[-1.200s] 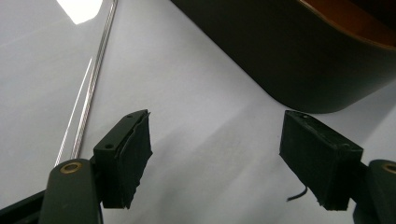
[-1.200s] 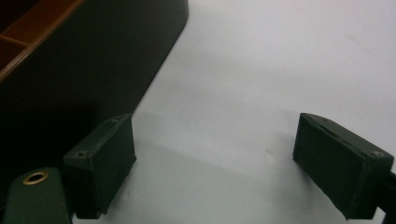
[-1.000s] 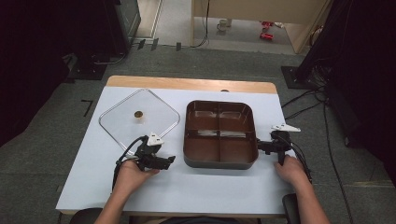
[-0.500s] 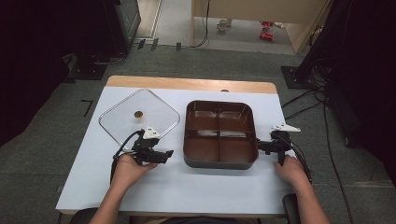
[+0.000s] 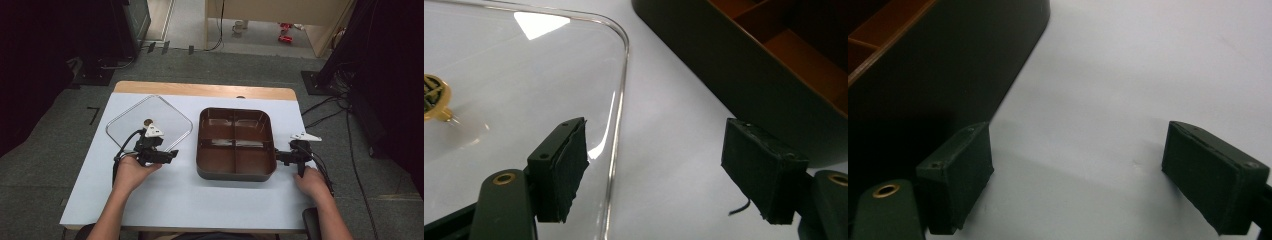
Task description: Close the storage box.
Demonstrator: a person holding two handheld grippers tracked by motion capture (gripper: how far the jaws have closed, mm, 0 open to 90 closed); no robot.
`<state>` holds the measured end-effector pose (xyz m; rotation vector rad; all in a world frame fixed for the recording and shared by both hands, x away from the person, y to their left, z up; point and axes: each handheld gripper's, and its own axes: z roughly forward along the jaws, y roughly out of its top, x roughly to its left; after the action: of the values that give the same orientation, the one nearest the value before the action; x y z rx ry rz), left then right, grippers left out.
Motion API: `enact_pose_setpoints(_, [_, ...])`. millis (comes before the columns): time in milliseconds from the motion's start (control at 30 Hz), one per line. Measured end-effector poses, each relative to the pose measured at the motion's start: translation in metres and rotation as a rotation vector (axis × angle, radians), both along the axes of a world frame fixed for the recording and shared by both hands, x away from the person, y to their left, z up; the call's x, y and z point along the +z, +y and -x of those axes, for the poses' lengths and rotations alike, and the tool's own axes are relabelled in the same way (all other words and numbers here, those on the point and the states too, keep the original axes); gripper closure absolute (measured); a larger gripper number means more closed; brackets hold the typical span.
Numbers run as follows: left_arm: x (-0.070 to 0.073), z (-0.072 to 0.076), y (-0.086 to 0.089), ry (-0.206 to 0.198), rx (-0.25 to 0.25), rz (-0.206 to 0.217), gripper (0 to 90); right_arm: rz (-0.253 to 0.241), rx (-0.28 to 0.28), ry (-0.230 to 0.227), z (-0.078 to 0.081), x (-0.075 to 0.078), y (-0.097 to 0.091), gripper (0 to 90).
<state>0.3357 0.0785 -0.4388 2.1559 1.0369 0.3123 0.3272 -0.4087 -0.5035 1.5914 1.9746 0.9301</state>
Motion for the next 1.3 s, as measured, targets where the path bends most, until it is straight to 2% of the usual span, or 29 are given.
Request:
enact_pose_setpoints(33, [0.002,-0.004,0.002,0.01,0.001,0.001,26.8,0.0,0.0,0.0,0.0,0.0,0.0,12.6])
enact_pose_setpoints(167, [0.004,-0.009,0.004,0.007,0.005,0.012,27.0,0.0,0.0,0.0,0.0,0.0,0.0,12.6])
enact_pose_setpoints(333, [0.009,-0.025,0.009,0.006,0.023,0.024,30.6,0.0,0.0,0.0,0.0,0.0,0.0,12.6])
enact_pose_setpoints(400, [0.01,-0.028,0.01,0.006,0.025,0.031,30.6,0.0,0.0,0.0,0.0,0.0,0.0,12.6])
enact_pose_setpoints(800, [0.02,-0.052,0.012,0.001,0.007,0.037,31.6,0.0,0.0,0.0,0.0,0.0,0.0,12.6])
enact_pose_setpoints(933, [0.019,-0.061,0.016,-0.005,0.022,0.069,31.6,0.0,-0.001,0.001,0.0,0.0,0.0,12.6])
enact_pose_setpoints(1033, [0.018,-0.066,0.017,-0.018,0.026,0.052,31.6,0.0,-0.001,0.001,0.0,0.0,0.0,12.6])
enact_pose_setpoints(1133, [0.02,-0.071,0.022,-0.034,0.034,0.054,32.2,0.0,0.0,0.0,0.0,0.0,0.0,12.6])
enact_pose_setpoints(1267, [0.019,-0.077,0.031,-0.054,0.065,0.023,32.5,0.0,0.0,-0.001,0.0,0.0,0.0,12.6])
enact_pose_setpoints(1300, [0.018,-0.079,0.033,-0.055,0.067,0.026,32.5,-0.001,0.0,-0.001,0.0,0.0,0.0,12.6])
